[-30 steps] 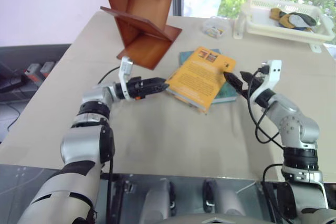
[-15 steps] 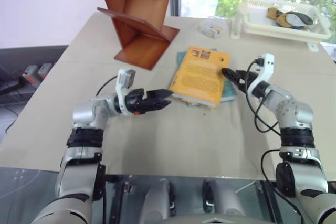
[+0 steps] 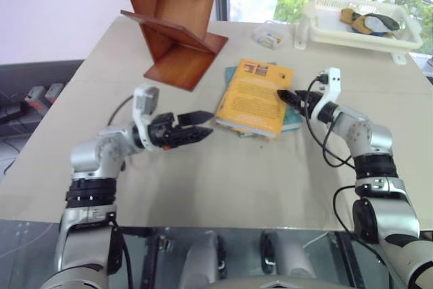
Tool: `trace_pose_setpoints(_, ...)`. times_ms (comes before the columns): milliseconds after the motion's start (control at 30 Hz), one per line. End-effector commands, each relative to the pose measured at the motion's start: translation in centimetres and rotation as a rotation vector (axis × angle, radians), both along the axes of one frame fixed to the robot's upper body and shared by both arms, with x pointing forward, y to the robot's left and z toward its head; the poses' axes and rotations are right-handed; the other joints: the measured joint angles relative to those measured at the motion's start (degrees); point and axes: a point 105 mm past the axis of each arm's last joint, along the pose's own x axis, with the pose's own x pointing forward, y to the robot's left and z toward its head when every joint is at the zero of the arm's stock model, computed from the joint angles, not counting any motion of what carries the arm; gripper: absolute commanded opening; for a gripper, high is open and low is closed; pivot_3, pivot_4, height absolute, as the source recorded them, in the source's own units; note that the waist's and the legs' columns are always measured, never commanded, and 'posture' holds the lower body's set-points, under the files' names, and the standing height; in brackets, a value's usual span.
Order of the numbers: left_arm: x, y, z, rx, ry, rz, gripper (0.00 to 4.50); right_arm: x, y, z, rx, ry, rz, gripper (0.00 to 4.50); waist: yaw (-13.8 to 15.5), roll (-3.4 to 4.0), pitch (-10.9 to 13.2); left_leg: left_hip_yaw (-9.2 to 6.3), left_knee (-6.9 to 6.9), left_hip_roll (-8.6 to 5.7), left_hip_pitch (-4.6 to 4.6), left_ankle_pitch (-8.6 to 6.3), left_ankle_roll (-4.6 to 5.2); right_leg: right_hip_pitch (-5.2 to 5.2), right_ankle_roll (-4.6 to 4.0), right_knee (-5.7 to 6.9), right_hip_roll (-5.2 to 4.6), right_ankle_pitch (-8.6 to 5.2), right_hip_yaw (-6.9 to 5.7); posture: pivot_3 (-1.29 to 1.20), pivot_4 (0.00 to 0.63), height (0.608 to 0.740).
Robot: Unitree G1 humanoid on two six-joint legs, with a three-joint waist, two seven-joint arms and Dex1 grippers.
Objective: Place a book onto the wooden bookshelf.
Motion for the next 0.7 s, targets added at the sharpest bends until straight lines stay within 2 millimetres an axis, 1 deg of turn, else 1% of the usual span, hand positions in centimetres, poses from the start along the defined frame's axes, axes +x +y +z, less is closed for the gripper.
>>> trace_pose_setpoints(33, -0.7, 1.2, 0.8, 0.18, -0.188, 0.035, 4.44, 0.6, 0.5, 1.7, -0.004, -0.072, 0.025, 4.5, 0.01, 0.0, 0.0, 0.0, -0.04, 0.0, -0.01, 0.0, -0.01, 0.0, 0.0, -0.06, 0.0, 0.0, 0.0, 0.0, 0.15, 0.712)
trace_pose_setpoints(100, -0.7, 2.2, 0.5, 0.288, -0.257, 0.077, 4.44, 0.9, 0.6, 1.5, -0.015, -0.075, 0.036, 4.5, -0.01, 0.02, 0.01, 0.02, -0.08, 0.0, -0.01, -0.01, -0.02, -0.01, 0.0, -0.1, 0.0, 0.0, 0.0, 0.0, 0.15, 0.712)
trace_pose_setpoints(200, -0.5, 3.6, 1.3, 0.341, -0.331, 0.158, 4.44, 1.1, 1.0, 1.3, -0.04, -0.084, 0.066, 4.5, 0.17, 0.03, 0.02, 0.04, -0.2, 0.0, -0.03, 0.0, -0.03, -0.02, -0.06, -0.22, -0.01, -0.02, -0.03, 0.0, 0.15, 0.712)
trace_pose_setpoints(333, -0.8, 5.4, 0.7, 0.498, -0.416, 0.229, 4.44, 1.5, 1.3, 0.7, -0.073, -0.074, 0.094, 4.5, 0.02, 0.07, 0.04, 0.1, -0.22, -0.01, -0.04, -0.01, -0.03, -0.02, -0.13, -0.31, -0.05, -0.07, -0.04, 0.0, 0.15, 0.712)
trace_pose_setpoints(500, -0.8, 7.1, 1.5, 0.496, -0.462, 0.375, 4.44, 2.1, 1.7, 0.5, -0.152, -0.095, 0.112, 4.5, -0.05, 0.08, 0.05, 0.11, -0.3, 0.02, -0.03, 0.01, -0.06, -0.07, -0.13, -0.33, -0.05, -0.07, -0.05, 0.0, 0.15, 0.712)
trace_pose_setpoints(700, -2.2, 7.3, 1.6, 0.468, -0.448, 0.436, 4.44, 2.3, 2.6, 0.7, -0.177, -0.116, 0.153, 4.5, -0.1, 0.1, 0.06, 0.14, -0.39, 0.03, 0.0, 0.02, -0.11, -0.08, -0.13, -0.36, -0.07, -0.07, -0.04, 0.0, 0.15, 0.712)
